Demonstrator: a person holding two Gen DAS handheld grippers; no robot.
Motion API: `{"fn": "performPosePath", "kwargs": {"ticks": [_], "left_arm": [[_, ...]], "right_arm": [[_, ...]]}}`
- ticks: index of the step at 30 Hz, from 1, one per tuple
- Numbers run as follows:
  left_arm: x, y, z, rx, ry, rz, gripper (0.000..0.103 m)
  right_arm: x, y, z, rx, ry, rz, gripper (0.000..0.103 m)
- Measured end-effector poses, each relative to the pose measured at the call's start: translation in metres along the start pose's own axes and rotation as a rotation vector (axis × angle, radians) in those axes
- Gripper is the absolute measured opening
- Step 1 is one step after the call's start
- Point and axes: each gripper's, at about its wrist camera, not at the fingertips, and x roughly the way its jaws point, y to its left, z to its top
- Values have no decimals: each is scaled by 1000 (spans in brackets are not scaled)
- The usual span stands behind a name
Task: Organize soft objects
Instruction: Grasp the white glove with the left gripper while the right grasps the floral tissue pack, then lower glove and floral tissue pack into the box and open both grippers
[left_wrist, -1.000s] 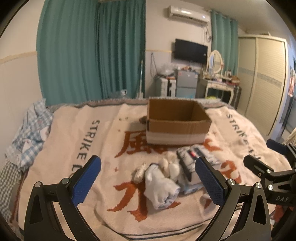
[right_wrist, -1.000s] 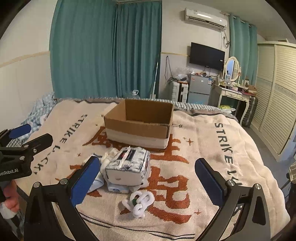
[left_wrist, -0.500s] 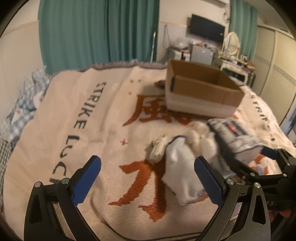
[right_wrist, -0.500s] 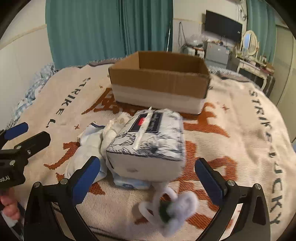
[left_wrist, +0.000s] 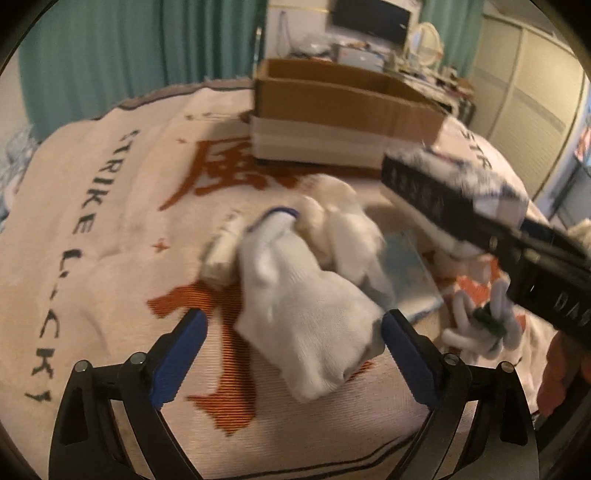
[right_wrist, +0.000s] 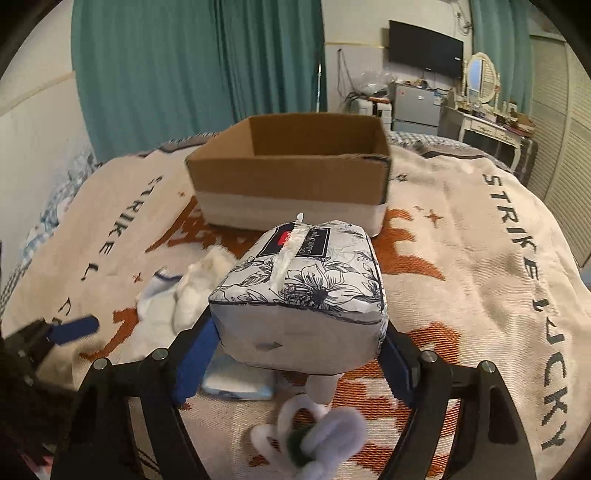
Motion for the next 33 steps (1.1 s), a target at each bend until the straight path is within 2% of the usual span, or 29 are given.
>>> {"fn": "performPosePath", "kwargs": {"ticks": [3,5,10,15,23,29,33], "left_arm": [[10,-9,-1,37,12,-1,83],[17,-13,-4,58,35,21,68],[13,-7,-4,43,28,-20,57],[-5,-4,-2,36,15,-20,56],[-70,-9,13,49,-116,-32,56],[-108,-17,52,98,-234,-53,56],[-118,-22,87,136,-297,-35,56]], "right_arm": [[-1,-1,0,2,0,1,79],[0,-2,-1,-1,7,1,79],[-2,0,-1,-8,7,0,79],[-24,0,3,-21,-31,-9,78],[-82,-3,7,-23,-110,-16,78],[-126,1,33,-36,-206,1,78],[-141,4,64,-63,-265,0,78]]}}
